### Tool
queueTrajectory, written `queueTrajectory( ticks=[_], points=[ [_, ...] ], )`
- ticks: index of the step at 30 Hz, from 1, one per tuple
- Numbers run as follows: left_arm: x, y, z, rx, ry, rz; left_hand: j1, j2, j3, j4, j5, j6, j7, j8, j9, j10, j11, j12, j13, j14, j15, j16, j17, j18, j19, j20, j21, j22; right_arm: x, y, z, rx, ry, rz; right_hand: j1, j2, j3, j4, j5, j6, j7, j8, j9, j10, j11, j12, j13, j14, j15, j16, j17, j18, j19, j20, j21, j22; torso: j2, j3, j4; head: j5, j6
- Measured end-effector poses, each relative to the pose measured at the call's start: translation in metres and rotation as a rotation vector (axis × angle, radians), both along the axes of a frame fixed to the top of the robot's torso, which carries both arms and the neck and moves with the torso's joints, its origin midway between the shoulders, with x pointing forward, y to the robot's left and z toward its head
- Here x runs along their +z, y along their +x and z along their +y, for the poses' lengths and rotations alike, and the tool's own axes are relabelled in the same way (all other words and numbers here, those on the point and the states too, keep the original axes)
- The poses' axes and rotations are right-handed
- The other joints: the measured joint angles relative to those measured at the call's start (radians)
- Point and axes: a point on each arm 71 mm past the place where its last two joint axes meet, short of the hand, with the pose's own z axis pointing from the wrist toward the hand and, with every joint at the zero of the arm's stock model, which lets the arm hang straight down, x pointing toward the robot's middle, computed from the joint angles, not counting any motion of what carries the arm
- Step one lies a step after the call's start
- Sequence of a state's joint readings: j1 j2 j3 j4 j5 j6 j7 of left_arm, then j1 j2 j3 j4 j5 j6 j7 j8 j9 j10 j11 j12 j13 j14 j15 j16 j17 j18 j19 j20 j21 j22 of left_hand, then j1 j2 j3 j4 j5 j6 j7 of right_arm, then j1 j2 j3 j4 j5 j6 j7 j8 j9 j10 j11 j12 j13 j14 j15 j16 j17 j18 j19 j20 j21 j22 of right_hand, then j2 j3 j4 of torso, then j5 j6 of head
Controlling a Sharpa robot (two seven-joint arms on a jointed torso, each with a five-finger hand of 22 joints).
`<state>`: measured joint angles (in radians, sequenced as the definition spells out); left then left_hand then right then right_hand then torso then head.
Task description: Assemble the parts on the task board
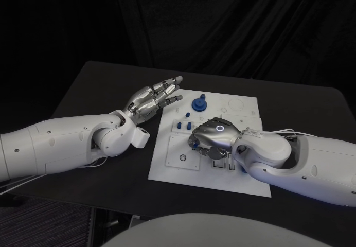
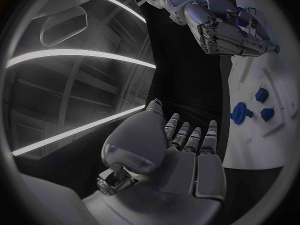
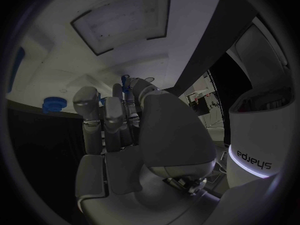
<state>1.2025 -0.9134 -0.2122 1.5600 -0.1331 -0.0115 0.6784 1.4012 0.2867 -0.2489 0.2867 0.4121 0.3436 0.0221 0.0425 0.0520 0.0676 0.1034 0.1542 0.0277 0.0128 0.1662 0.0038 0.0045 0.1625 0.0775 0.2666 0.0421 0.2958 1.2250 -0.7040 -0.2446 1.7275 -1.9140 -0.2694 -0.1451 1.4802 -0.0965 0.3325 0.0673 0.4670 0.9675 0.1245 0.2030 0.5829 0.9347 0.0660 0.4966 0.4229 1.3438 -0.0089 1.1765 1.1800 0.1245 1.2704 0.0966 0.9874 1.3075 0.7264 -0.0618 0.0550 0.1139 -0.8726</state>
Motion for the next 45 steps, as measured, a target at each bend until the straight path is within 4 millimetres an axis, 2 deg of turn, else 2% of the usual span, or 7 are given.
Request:
queueTrajectory(
  ticks=[7,16,45],
  points=[
    [-0.002,0.0,0.0,0.0,0.0,0.004,0.009,-0.003,0.005,-0.001,0.005,0.007,0.014,0.0,0.0,0.0,0.0,0.0,0.0,0.0,0.0,0.0,0.0,0.0,0.0,0.0,0.0,-0.001,0.0,0.0,0.001,0.002,0.0,0.0,0.0,0.0,0.0,0.0,-0.004,0.0,0.0,0.0,0.0,0.0,0.0,-0.004,0.0,0.0,0.0,0.0,0.0,0.0,0.0,0.0,0.0,0.0,-0.001,-0.0003,-0.0003,0.001,0.0],
    [-0.007,-0.002,0.001,0.001,0.001,0.014,0.012,0.001,0.006,0.0,0.009,0.007,0.014,0.0,0.0,0.0,0.0,0.0,0.0,0.0,0.0,0.0,0.0,0.0,0.0,0.0,0.0,-0.002,-0.001,0.0,0.002,0.002,-0.001,-0.001,0.0,0.0,0.0,0.0,-0.004,0.0,0.0,-0.002,0.0,0.0,0.0,-0.004,-0.001,0.0,0.0,0.0,0.0,0.0,0.0,0.0,0.0,0.0,-0.001,-0.0005,-0.0018,0.001,0.0],
    [-0.012,-0.002,0.002,0.005,0.004,0.023,0.017,-0.003,0.008,-0.003,0.009,0.01,0.018,0.0,0.001,0.0,0.0,0.0,0.0,-0.004,0.004,0.0,0.0,0.0,0.0,0.0,0.0,-0.002,-0.001,-0.001,0.003,0.007,-0.001,0.002,-0.004,-0.004,0.0,0.0,-0.008,0.0,0.0,-0.011,-0.002,0.0,0.0,-0.012,-0.006,0.0,0.0,0.0,-0.004,0.0,0.0,0.0,0.0,0.0,0.0,-0.0012,-0.0007,0.004,0.0]
  ],
)
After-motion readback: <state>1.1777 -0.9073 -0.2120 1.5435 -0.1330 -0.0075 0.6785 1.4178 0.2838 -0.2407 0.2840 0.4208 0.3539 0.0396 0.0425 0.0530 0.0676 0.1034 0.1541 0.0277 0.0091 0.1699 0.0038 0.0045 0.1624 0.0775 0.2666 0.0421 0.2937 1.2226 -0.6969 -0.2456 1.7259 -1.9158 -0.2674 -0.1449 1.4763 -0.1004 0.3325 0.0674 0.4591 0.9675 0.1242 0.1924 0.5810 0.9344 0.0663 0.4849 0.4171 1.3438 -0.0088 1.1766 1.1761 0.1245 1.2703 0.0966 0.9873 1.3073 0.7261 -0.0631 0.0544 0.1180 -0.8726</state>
